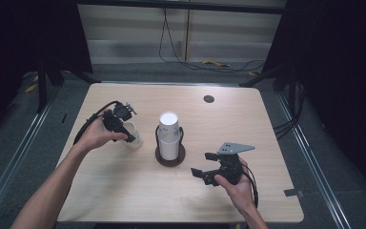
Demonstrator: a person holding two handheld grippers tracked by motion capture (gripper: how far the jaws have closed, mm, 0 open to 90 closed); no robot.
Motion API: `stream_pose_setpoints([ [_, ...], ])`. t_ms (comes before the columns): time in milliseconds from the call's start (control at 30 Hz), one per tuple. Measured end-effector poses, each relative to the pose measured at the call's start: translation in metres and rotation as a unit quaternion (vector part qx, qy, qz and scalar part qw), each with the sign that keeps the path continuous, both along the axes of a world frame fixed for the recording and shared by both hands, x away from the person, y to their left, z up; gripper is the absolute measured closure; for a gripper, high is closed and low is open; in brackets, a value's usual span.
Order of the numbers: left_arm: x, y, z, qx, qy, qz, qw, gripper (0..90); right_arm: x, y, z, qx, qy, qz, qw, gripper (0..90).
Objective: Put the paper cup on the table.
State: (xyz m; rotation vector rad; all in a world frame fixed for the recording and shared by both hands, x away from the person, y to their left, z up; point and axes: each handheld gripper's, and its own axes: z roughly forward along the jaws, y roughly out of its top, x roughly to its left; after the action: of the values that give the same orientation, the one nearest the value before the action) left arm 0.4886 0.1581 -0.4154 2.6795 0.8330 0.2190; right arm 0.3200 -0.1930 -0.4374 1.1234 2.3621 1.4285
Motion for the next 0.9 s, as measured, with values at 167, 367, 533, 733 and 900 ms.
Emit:
stream_pose_setpoints([
  [167,0.0027,0.0017,-0.0035,-0.008,-0.001,0.011,0.9999,21.5,-0.0002,-0.0005,0.0000,0.000,0.001,-0.001,1.0000,15.5],
  [367,0.0037,0.0010,-0.0044,-0.013,-0.007,0.029,0.9995,20.9,0.0002,0.0001,-0.0006,-0.001,0.001,0.000,1.0000,15.5],
  [533,0.0044,-0.0011,-0.0047,-0.024,-0.008,0.039,0.9989,20.8,0.0003,0.0005,-0.0008,-0.003,0.001,0.002,1.0000,15.7],
  [733,0.0048,0.0002,-0.0070,-0.030,-0.013,0.039,0.9987,20.5,0.0005,0.0000,-0.0008,-0.003,-0.001,0.002,1.0000,15.7],
  [900,0.0056,0.0031,-0.0079,-0.054,-0.015,0.046,0.9974,16.2,0.0007,0.0011,-0.0015,-0.007,0.001,0.003,1.0000,15.7],
])
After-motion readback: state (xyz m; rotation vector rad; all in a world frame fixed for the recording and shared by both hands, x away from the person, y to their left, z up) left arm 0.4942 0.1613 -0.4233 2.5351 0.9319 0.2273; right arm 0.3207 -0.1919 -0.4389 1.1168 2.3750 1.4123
